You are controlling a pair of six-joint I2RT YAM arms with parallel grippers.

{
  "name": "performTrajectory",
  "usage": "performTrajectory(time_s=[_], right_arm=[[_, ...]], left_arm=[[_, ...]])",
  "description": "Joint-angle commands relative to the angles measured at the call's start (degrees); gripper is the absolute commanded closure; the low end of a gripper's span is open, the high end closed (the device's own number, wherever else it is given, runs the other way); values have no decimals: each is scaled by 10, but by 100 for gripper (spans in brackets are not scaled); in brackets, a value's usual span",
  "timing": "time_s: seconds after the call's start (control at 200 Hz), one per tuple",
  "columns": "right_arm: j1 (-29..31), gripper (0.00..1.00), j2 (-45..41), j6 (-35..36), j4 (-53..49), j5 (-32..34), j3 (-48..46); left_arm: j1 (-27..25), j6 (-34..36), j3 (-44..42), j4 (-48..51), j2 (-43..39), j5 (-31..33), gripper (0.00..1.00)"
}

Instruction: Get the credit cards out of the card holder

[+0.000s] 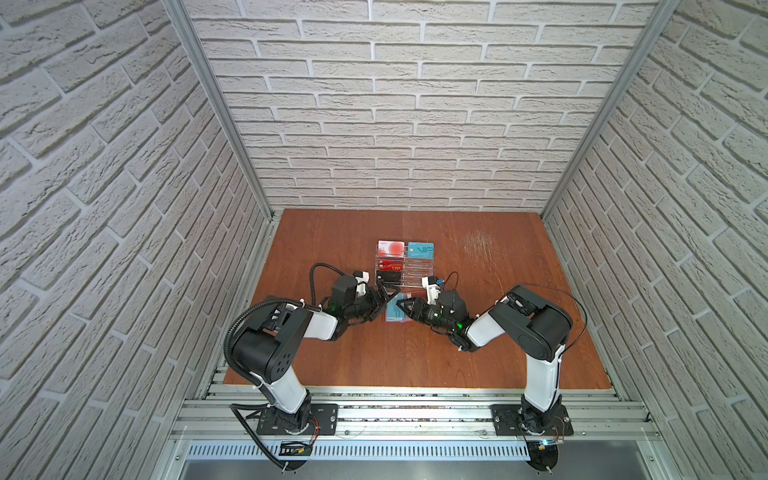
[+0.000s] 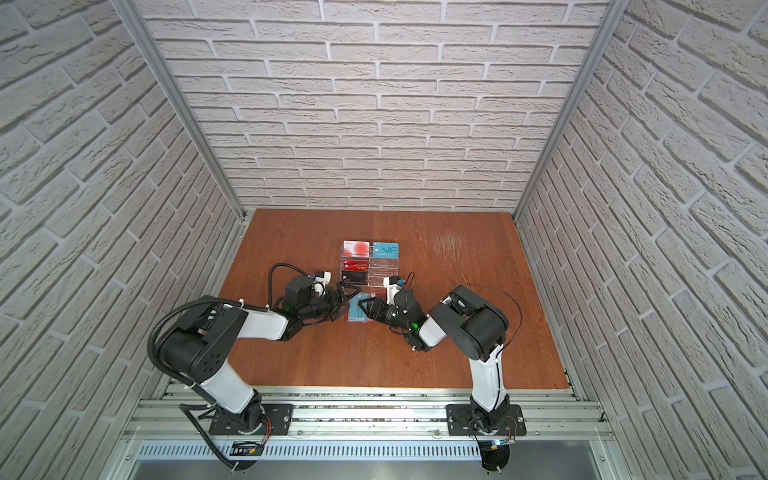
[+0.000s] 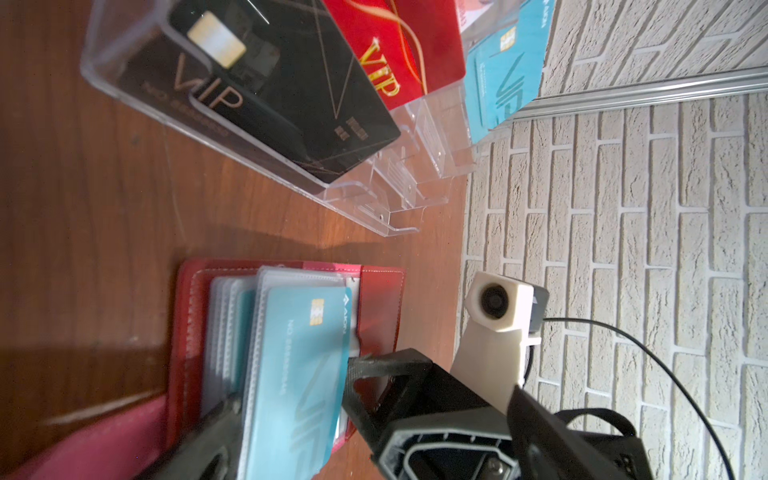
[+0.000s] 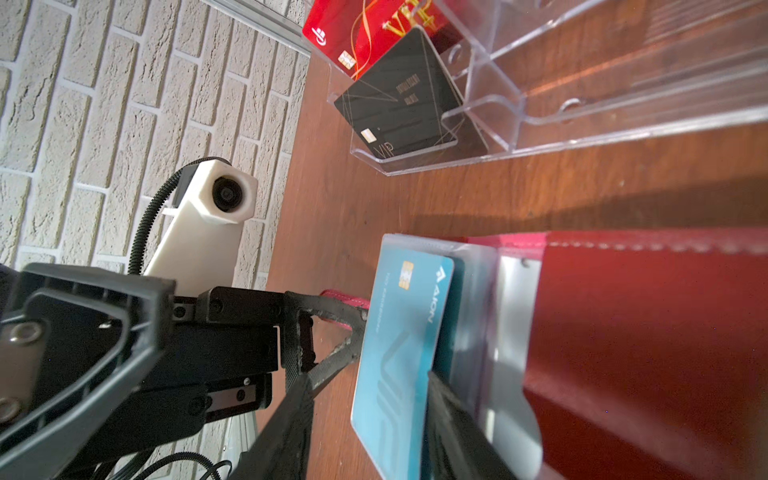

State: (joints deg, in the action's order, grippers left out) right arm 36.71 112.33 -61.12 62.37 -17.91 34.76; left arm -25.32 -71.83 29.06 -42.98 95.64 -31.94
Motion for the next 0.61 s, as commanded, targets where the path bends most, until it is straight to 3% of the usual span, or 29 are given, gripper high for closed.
performTrajectory(time_s=[0.0, 0.6], right_arm=[[24, 55, 6, -7, 45, -45, 16], [28, 57, 33, 29, 32, -121, 13]], left_arm=[[-2, -1, -29, 87, 30, 20, 2], [1, -2, -29, 84, 30, 22, 2]])
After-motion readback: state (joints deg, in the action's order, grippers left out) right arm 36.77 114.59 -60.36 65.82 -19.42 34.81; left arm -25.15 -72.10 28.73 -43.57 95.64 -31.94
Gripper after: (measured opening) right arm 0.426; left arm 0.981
